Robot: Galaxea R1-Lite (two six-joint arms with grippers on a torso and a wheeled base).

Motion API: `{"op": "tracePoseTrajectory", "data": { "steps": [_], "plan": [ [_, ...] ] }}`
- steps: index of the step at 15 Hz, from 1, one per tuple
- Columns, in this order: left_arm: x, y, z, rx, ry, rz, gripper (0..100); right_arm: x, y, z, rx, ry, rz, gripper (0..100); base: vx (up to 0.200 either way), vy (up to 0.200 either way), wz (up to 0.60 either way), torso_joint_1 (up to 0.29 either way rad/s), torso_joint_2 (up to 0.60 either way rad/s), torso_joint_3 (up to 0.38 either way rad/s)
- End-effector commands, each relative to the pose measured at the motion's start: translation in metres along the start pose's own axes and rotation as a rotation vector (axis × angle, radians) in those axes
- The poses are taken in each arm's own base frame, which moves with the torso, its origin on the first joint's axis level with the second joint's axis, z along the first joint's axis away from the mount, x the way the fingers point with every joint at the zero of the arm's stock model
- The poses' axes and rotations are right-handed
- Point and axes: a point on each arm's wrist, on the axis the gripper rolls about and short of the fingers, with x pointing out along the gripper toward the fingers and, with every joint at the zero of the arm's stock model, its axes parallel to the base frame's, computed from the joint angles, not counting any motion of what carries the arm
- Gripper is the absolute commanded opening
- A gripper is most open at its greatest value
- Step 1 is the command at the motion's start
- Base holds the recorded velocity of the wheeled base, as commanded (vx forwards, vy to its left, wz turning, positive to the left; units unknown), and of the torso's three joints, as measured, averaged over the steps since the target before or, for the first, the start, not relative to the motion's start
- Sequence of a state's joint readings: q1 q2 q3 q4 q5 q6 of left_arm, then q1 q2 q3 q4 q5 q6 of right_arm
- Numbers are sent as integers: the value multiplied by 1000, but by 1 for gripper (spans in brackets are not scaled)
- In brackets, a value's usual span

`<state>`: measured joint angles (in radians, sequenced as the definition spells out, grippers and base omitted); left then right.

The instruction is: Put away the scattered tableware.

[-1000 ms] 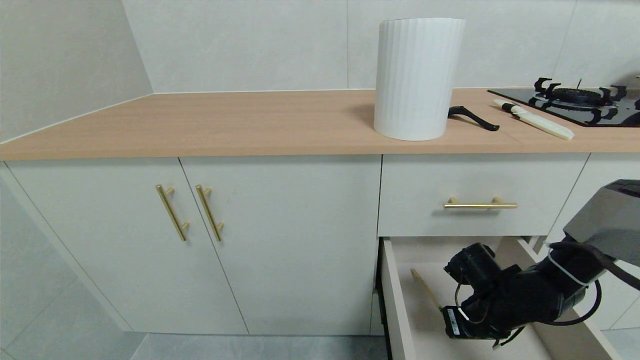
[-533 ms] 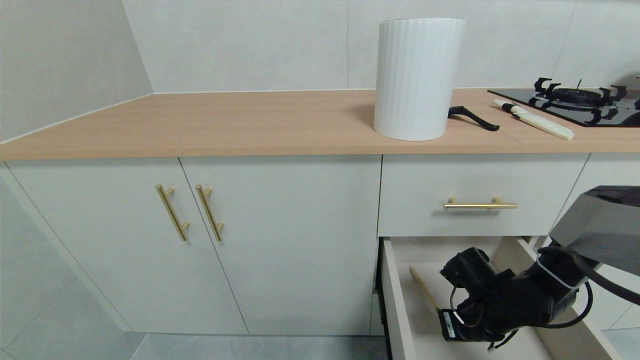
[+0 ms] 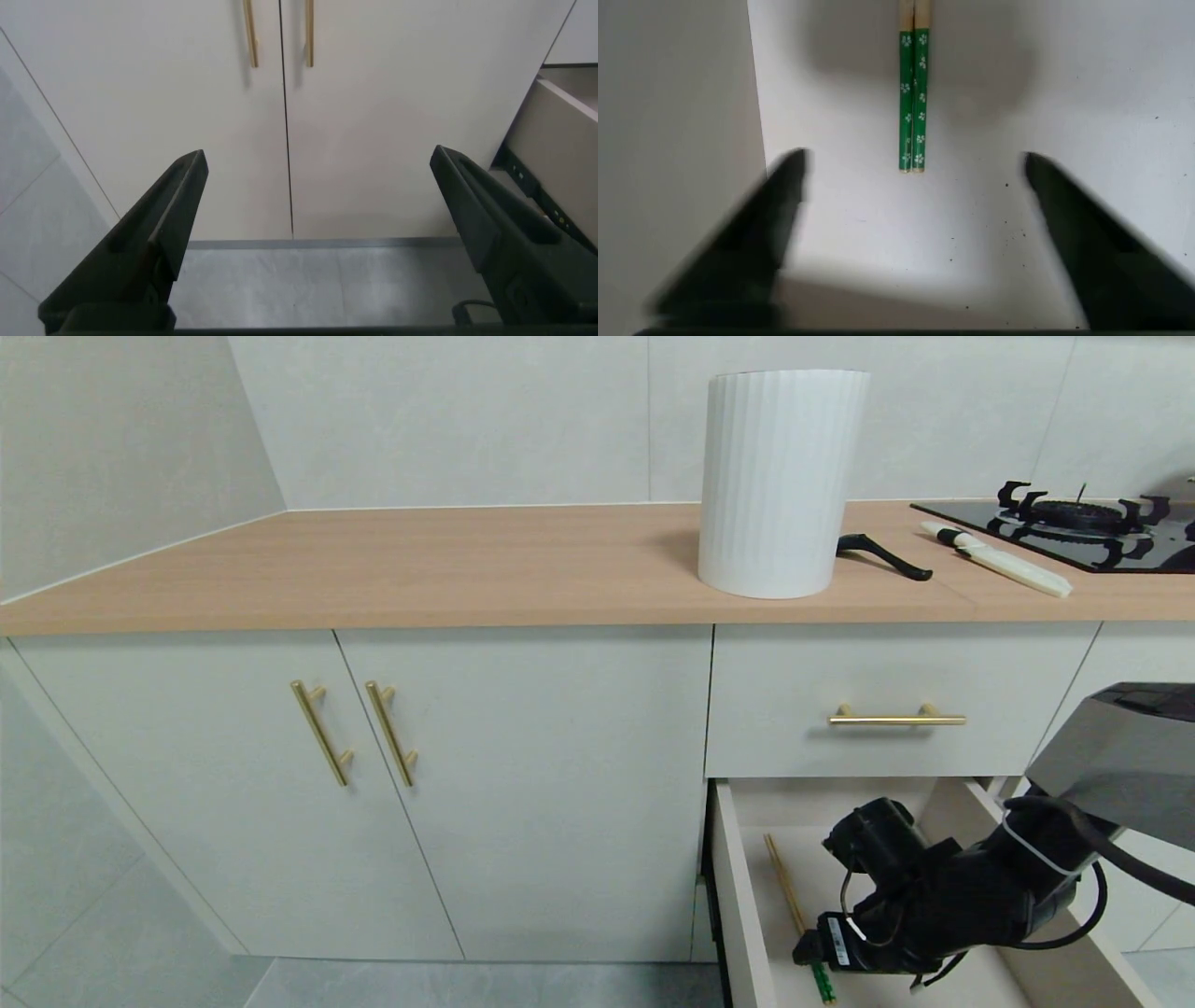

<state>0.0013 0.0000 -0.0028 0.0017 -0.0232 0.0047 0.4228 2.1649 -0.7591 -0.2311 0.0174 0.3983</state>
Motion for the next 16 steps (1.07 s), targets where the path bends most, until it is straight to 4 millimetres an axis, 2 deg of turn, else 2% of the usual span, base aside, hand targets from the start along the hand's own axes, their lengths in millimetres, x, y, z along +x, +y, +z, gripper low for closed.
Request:
{"op": "tracePoseTrajectory", "data": {
  "steps": [1,3,8,9,12,14,16],
  "plan": [
    [0,0,0,0,0,0,100,-6,1,2,1,-20,6,100,0,0,0,0,0,0],
    [0,0,0,0,1,0,100,-29,3,6,10,-82,21,100,0,0,0,0,0,0],
    [0,0,0,0,0,0,100,-135,-1,15,52,-303,110,100,0,0,0,0,0,0],
    [0,0,0,0,0,0,100,-165,-5,14,60,-344,118,100,0,0,0,0,0,0],
    [0,0,0,0,0,0,100,-228,-13,4,77,-433,133,100,0,0,0,0,0,0],
    [0,0,0,0,0,0,100,-256,-21,-6,57,-516,141,100,0,0,0,0,0,0],
    [0,0,0,0,0,0,100,-269,-25,-12,27,-564,133,100,0,0,0,0,0,0]
  ]
}}
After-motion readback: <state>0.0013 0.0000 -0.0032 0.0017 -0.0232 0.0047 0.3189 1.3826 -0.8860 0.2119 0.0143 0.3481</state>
